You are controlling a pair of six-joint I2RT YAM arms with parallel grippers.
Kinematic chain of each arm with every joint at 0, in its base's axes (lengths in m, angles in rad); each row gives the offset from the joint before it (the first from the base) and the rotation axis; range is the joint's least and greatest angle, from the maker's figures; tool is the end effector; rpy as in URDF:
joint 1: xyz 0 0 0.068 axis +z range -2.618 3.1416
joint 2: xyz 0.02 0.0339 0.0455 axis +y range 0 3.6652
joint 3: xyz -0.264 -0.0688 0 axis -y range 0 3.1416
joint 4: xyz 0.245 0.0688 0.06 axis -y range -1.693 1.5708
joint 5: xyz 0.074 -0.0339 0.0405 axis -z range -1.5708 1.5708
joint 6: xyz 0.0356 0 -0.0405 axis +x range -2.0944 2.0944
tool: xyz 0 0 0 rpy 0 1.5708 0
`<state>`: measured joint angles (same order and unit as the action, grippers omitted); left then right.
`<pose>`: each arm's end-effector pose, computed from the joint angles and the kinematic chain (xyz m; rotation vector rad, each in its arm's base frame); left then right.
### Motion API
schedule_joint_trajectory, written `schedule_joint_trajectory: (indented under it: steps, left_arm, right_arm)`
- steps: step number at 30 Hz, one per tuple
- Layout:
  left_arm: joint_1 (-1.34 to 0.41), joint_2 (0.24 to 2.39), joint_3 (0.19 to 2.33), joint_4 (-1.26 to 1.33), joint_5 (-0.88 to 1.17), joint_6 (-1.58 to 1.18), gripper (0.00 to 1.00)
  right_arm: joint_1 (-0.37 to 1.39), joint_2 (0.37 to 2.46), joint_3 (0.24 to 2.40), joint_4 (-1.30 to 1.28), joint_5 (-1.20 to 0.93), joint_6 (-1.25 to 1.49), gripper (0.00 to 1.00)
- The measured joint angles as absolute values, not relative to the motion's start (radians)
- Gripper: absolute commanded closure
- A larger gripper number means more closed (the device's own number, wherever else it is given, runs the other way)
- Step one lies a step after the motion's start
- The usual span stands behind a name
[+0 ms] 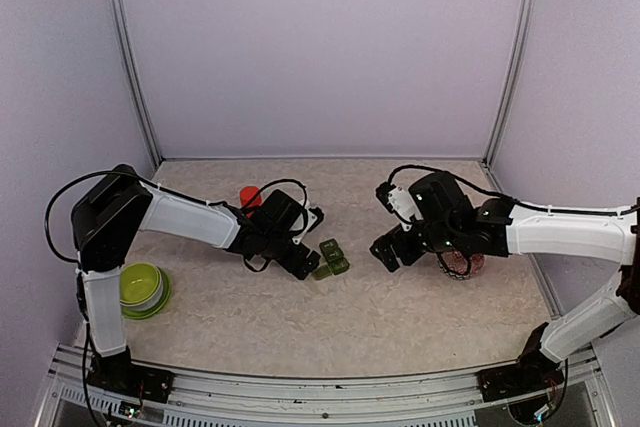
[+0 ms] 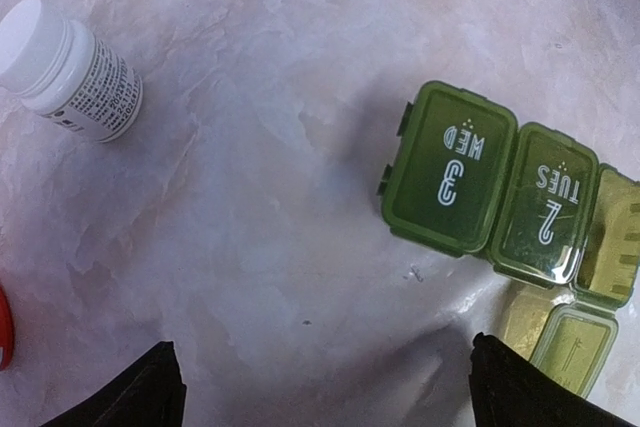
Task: Sort the pills into containers
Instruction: Adjust the pill container at the center of the board, then pick up the pill bottle from the center of the board.
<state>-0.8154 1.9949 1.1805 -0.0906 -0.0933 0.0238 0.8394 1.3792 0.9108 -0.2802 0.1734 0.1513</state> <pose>0.2821 -0.2948 0.1310 0.9752 2.2844 -0.2241 0.2018 0.2157 0.2414 -0.7008 2.2168 0.3038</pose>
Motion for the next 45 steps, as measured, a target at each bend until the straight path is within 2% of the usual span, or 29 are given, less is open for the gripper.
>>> schedule_joint_trajectory:
  steps: [7, 12, 19, 34, 41, 45]
  left_arm:
    - [-0.797, 1.974, 1.180, -0.088, -0.156, -0.017, 0.01]
    - [-0.754, 1.865, 1.181, -0.069, -0.223, -0.035, 0.01]
    - [-0.628, 1.753, 1.229, -0.051, -0.270, -0.077, 0.01]
    - [-0.499, 1.800, 1.269, -0.106, -0.237, -0.085, 0.04]
    - [-0.469, 1.855, 1.269, -0.119, -0.202, -0.086, 0.08]
    - [-0.465, 1.868, 1.282, -0.128, -0.185, -0.086, 0.15]
  right_arm:
    - [0.833, 1.320, 0.858, -0.248, 0.187, 0.183, 0.00]
    - [0.823, 1.282, 0.829, -0.207, 0.165, 0.195, 0.00]
    - [0.820, 1.299, 0.829, -0.173, 0.073, 0.197, 0.00]
    - [0.820, 1.328, 0.828, -0.169, 0.019, 0.196, 0.00]
    - [0.820, 1.328, 0.819, -0.165, 0.015, 0.197, 0.00]
    - [0.820, 1.328, 0.819, -0.163, 0.014, 0.196, 0.00]
